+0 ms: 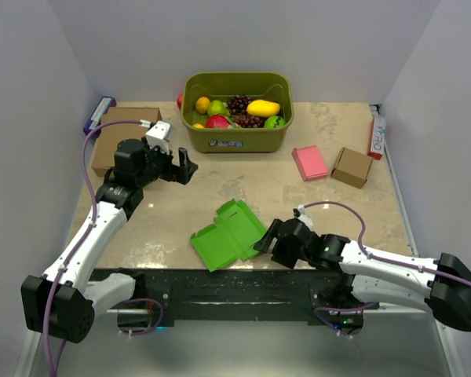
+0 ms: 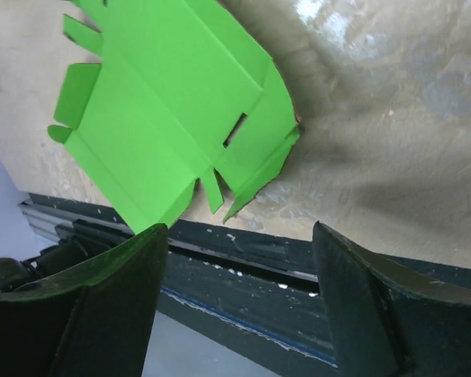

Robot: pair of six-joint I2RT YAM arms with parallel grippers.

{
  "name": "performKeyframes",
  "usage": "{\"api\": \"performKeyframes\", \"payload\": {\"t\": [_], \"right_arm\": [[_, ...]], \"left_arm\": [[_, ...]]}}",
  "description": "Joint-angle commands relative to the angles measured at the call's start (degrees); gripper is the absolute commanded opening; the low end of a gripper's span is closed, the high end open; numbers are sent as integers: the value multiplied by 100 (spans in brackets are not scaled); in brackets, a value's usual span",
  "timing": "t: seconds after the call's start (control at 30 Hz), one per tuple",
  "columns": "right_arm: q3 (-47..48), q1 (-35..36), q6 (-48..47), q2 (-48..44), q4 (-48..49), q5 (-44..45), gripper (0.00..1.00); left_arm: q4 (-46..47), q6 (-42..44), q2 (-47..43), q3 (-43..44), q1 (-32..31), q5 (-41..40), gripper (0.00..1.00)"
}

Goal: Fold the paper box

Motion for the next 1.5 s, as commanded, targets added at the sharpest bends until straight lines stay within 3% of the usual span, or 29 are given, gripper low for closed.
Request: {"api": "performKeyframes", "payload": {"t": [0.0, 0.43, 0.67, 0.77, 0.87, 1.07, 1.2, 1.27, 1.37, 1.47], "right_arm": [[-189, 362, 949, 190, 136, 547, 75], [-199, 566, 1382, 796, 848, 1155, 69], [-85, 566, 1364, 1095, 866, 1436, 61], [29, 566, 1171, 1253, 717, 1725, 55], [117, 566, 1109, 1421, 786, 1893, 42], [275, 566, 741, 1509, 998, 2165, 19], [468, 391, -416, 1333, 1577, 2394, 3], [722, 93, -1223, 1315, 1806, 2281, 0], [1170, -512, -2200, 1534, 2245, 1677, 0], [1566, -1162, -3105, 1772, 2649, 677, 0]], "left_arm": [[253, 144, 1, 28, -81, 188, 96], [244, 215, 27, 45, -195, 267, 96], [244, 232, 1, 37, -221, 285, 96], [314, 267, 10, 37, -230, 565, 96], [559, 250, 10, -60, -257, 1207, 96], [613, 241, 150, -51, -309, 1612, 98], [955, -110, 115, -33, -301, 2663, 100], [947, -128, 10, -42, -292, 2702, 100], [764, 73, -69, -7, -274, 2220, 100], [473, -22, -183, 81, -91, 957, 100]]}}
